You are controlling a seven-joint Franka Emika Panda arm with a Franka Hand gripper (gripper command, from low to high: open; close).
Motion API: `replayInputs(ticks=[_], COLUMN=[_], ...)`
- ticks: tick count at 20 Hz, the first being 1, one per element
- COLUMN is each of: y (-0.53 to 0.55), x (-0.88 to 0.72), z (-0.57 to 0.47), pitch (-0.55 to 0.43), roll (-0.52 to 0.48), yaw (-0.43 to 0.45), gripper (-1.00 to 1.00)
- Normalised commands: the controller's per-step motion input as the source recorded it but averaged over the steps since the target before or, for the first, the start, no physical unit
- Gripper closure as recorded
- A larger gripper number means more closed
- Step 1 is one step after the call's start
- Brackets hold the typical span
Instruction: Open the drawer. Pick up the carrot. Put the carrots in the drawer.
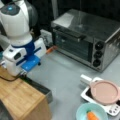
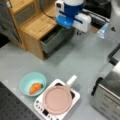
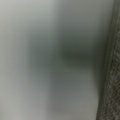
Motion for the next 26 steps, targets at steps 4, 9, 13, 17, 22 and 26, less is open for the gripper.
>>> replayInputs(ticks=[4,9,13,17,22,26], y=[-0.25,-0.39,-0.39,-0.31,-0.2,-0.16], x=[0.23,0.29,0.31,0.3,0.26,0.18], z=[0.16,0.2,0.13,0.04,-0.04,-0.01], pitch=[0.081,0.108,0.126,0.102,0.06,0.073], roll=[0.075,0.102,0.065,0.004,-0.006,0.013], yaw=[0.122,0.127,0.11,0.08,0.044,0.01], gripper=[-1.0,-1.0,-1.0,-1.0,-1.0,-1.0])
